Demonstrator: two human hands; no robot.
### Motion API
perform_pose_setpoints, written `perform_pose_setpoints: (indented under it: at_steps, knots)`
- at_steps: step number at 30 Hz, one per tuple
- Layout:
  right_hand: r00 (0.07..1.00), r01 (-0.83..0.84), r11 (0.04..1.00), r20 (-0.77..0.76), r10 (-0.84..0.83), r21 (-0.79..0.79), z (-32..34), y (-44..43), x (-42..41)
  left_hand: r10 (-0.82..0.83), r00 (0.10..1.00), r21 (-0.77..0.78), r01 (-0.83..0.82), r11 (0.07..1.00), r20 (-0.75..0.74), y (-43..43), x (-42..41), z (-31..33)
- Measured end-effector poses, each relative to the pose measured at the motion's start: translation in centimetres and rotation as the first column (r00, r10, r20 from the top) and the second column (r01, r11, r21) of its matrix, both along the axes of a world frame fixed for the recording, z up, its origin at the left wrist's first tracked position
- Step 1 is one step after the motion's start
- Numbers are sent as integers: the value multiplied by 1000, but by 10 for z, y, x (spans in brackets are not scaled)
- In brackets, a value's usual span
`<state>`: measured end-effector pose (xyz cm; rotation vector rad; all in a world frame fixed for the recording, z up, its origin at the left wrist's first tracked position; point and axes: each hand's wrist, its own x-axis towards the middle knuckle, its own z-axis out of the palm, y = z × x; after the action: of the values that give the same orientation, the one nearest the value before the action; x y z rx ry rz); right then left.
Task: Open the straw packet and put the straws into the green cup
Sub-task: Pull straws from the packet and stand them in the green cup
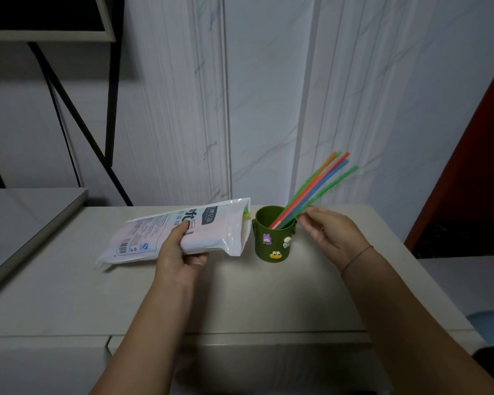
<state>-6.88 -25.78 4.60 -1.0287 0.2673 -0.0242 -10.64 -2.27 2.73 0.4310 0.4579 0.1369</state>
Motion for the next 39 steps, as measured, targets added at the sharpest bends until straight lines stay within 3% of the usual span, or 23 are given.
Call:
perform_pose_setpoints:
  at_steps: [6,9,13,19,24,27,31,35,39]
  knots:
    - [977,-85,976,-209,43,-200,0,5,-7,13,1000,23,-13,1000,-4,-1,-1,2]
    - [912,-295,944,-337,233,-145,2,8,-15,25,999,52,-26,998,20,-3,-1,2]
    - [861,-467,877,-282,422,-115,3,22,-21,26,997,130,-35,991,73,-9,-3,2]
    - [825,-435,862,-268,497,259,-1,44,-25,62,964,471,-182,863,260,-34,-12,13]
    - [855,-317,869,-281,435,381,-4,47,-25,43,939,627,-261,734,340,-42,-18,20]
    - [878,-275,879,-272,395,390,-4,48,-25,69,939,610,-273,744,336,-40,-17,20]
    - [908,-289,934,-247,337,211,-2,45,-26,98,972,441,-186,878,214,-30,-12,11]
    - [961,-266,921,-158,228,-286,2,44,-28,55,994,221,-75,972,93,-19,-7,4]
    - [978,-133,919,104,183,-371,5,44,-30,36,995,110,-47,993,97,-17,-6,3]
